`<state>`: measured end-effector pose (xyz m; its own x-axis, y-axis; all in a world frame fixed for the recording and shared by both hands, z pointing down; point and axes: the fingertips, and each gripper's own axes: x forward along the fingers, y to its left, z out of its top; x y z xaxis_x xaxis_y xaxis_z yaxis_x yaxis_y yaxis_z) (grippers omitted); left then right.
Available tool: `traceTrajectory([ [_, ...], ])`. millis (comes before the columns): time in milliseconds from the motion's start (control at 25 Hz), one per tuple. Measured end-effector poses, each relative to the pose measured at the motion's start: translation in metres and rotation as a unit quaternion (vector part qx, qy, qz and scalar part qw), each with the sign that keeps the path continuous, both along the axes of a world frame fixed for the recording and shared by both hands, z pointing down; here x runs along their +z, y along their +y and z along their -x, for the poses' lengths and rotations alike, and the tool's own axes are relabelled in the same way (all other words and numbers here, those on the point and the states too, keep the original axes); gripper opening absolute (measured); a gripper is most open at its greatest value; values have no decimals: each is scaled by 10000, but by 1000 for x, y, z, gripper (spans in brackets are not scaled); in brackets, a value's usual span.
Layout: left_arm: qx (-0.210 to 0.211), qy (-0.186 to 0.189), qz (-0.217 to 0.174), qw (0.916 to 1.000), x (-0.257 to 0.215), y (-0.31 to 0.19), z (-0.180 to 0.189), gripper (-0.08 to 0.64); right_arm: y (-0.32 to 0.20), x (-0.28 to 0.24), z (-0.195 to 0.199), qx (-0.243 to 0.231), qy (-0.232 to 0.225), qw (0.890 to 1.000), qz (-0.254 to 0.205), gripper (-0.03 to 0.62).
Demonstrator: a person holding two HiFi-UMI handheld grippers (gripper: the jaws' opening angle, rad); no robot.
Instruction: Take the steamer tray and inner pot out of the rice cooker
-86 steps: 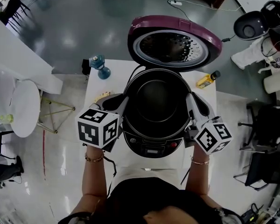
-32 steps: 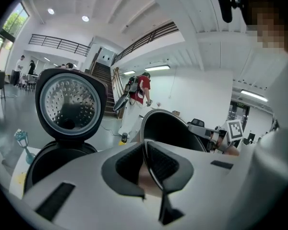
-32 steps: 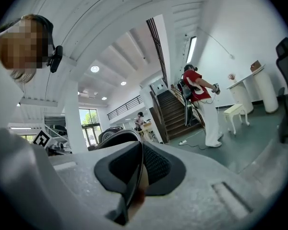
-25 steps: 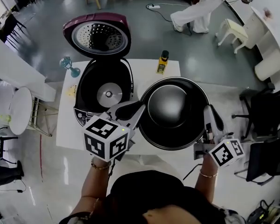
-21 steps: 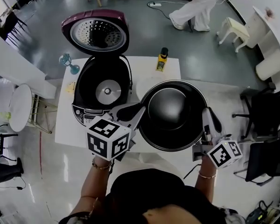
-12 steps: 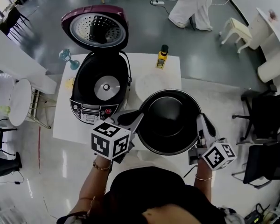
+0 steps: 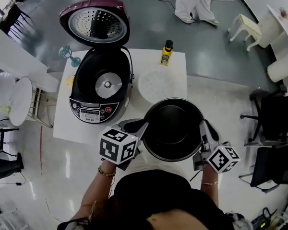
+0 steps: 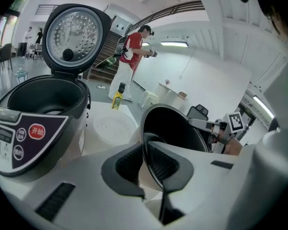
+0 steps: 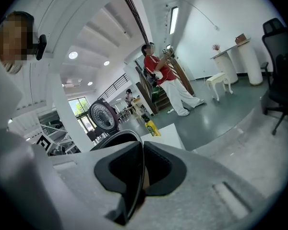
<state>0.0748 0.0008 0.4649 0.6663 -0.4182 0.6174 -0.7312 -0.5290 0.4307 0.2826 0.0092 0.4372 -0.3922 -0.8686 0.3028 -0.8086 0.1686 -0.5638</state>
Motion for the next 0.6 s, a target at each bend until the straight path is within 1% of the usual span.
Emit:
traceTrajectory([
  [320,98,-241,344,9991,31,16,1,32,15,30,0,-11,-70,9992,389,28],
  [600,154,-413,623,9971,57,21,5,32,17,56,5,18,-182,9972,731,28],
])
